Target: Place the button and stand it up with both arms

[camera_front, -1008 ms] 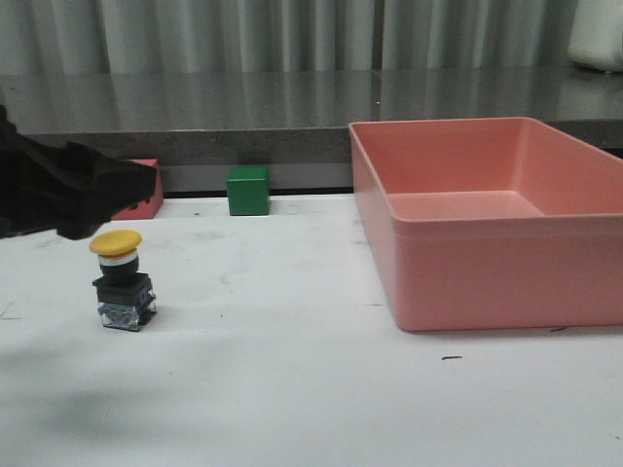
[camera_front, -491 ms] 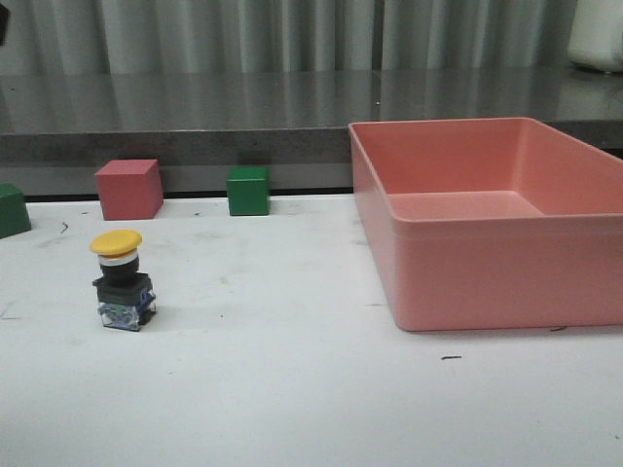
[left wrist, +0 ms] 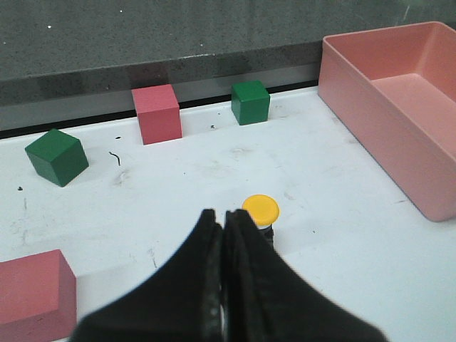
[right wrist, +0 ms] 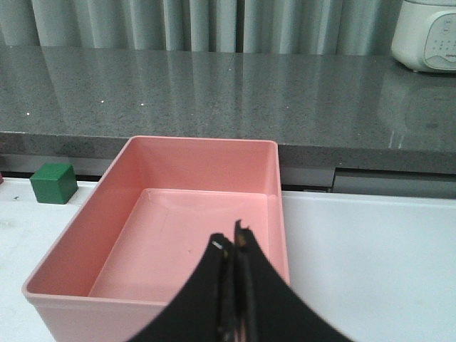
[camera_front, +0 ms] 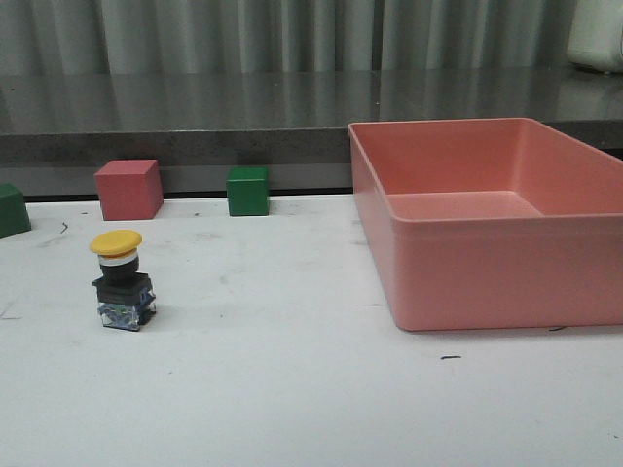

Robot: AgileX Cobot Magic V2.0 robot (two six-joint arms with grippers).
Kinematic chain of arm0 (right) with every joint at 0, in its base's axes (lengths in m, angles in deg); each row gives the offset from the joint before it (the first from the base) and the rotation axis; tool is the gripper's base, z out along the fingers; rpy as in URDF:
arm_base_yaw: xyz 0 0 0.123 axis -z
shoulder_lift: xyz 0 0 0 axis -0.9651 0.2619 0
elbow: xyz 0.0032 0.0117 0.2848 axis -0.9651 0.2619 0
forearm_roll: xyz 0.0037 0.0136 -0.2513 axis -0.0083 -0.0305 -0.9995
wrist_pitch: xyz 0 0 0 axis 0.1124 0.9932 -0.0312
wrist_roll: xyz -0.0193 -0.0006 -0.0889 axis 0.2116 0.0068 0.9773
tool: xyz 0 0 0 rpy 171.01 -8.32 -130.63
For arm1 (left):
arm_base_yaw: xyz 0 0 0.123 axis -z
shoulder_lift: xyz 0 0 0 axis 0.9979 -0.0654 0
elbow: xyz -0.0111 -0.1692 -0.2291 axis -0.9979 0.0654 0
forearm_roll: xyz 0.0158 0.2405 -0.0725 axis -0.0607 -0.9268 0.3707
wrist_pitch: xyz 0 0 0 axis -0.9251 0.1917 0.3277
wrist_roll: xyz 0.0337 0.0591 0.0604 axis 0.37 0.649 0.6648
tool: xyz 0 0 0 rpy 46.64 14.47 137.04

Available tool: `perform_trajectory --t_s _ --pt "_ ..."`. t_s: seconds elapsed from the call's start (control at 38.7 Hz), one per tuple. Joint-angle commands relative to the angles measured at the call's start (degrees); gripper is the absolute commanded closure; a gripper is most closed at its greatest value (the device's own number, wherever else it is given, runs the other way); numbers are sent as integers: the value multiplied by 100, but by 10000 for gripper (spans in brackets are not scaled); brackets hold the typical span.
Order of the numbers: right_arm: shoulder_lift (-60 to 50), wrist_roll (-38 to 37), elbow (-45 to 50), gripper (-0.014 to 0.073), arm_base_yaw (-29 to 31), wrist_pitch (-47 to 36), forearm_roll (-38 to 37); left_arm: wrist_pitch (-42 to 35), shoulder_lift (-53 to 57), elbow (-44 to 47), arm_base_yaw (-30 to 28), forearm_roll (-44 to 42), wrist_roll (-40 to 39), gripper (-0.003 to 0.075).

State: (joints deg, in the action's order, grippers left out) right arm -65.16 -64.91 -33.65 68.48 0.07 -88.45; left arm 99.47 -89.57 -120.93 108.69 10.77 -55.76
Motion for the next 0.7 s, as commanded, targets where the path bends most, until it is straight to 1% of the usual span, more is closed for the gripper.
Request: perform_trajectory --t_s 0.0,0.67 --pt "34 33 -167 657 13 -493 -77 -296 140 -208 -6 26 -54 740" --pt "34 33 -167 657 13 -493 -77 -307 184 -196 -6 39 -54 740"
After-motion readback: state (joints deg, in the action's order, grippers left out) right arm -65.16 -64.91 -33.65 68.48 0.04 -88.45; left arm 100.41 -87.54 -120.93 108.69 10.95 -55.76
